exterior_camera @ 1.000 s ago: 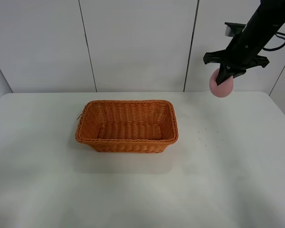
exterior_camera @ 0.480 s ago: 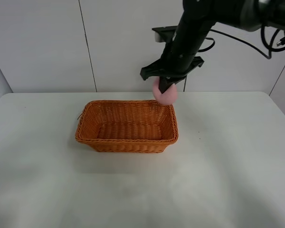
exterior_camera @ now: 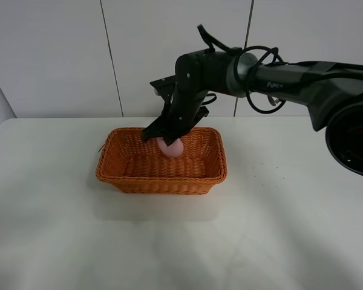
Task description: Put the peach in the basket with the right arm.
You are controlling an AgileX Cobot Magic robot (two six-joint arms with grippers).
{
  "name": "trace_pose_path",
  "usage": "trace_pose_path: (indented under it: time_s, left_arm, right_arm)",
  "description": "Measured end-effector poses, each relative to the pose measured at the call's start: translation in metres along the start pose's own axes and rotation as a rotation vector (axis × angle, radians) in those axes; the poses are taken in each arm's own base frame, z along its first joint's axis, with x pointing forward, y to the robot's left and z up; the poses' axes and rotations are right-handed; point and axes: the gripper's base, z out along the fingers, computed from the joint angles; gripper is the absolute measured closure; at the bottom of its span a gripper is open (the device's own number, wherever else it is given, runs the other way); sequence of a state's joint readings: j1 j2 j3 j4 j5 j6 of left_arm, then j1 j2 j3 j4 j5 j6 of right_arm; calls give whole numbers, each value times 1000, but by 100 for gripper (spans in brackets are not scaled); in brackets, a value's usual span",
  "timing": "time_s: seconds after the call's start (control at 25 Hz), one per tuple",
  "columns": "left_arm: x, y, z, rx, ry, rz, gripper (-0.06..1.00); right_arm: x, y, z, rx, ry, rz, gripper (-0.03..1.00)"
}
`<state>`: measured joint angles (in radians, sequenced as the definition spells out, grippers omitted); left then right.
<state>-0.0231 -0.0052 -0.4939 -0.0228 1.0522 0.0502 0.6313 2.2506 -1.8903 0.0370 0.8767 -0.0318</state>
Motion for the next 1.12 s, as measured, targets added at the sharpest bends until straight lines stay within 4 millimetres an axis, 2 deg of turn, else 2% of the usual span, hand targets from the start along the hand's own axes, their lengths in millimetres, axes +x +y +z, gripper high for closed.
trace_pose_path:
  time_s: [0.12,0.2,0.28,0.44,0.56,0.72,0.96,1.12]
  left_arm:
    - [0,0,0,0,0,0,-4]
    - [0,0,0,0,0,0,-4]
    - [0,0,0,0,0,0,-4]
    - [0,0,0,0,0,0,-4]
    - [0,0,0,0,0,0,-4]
    - [0,0,0,0,0,0,-4]
    - [0,0,0,0,0,0,-4]
    - [0,0,0,0,0,0,-4]
  right_arm:
    - [5,0,18,0,30,1,95]
    - [7,-1,22,0,41,1,89]
    - [8,0,23,-2,50,3,77]
    - [10,0,23,-3,79,8,40]
    - [7,1,17,-13,93,14,30]
    - [-10,2,-7,-21,71,13,28]
    - [-42,4,-66,-25,-19,4,27]
    - [-51,4,-89,-22,-87,15,27]
